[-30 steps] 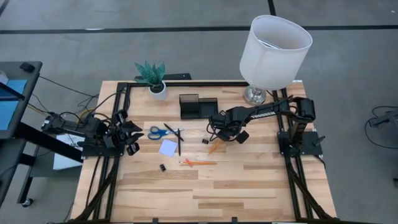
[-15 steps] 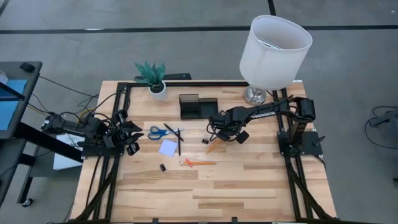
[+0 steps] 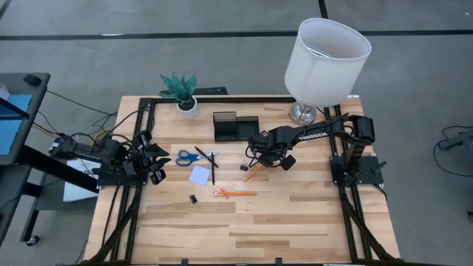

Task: Pick and place office supplies into organizer
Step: Put the top yellow pencil into the desk organizer

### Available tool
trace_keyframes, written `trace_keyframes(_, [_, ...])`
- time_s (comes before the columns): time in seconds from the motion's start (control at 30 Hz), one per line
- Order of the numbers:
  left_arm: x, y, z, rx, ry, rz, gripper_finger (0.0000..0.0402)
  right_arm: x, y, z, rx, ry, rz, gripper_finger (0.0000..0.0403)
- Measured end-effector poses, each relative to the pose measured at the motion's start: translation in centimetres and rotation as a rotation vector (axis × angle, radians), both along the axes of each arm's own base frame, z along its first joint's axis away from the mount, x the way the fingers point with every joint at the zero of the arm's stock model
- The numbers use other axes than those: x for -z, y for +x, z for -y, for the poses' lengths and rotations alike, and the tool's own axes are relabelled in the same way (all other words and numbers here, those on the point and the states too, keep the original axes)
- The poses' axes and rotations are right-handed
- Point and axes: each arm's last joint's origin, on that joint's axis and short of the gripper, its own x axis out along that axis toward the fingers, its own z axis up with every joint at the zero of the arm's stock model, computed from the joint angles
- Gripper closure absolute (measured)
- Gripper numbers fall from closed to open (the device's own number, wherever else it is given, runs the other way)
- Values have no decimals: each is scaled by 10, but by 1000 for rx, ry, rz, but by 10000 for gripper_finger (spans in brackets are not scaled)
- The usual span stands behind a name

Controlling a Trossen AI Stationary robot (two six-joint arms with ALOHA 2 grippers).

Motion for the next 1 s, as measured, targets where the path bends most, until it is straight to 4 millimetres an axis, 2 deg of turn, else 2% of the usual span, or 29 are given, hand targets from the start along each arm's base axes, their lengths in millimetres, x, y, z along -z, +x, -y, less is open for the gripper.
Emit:
trace_keyframes(0.23, [0,0,0,0,0,0,331,-1,-1,0,5,1,-10,395])
trace_keyframes(0.67, [0,0,0,0,0,0,331,-18,3,-2,71,-2,-32,395])
trace_keyframes(1.0, [0,0,0,0,-1,1,331,-36,5,-3,101,-113,-78,395])
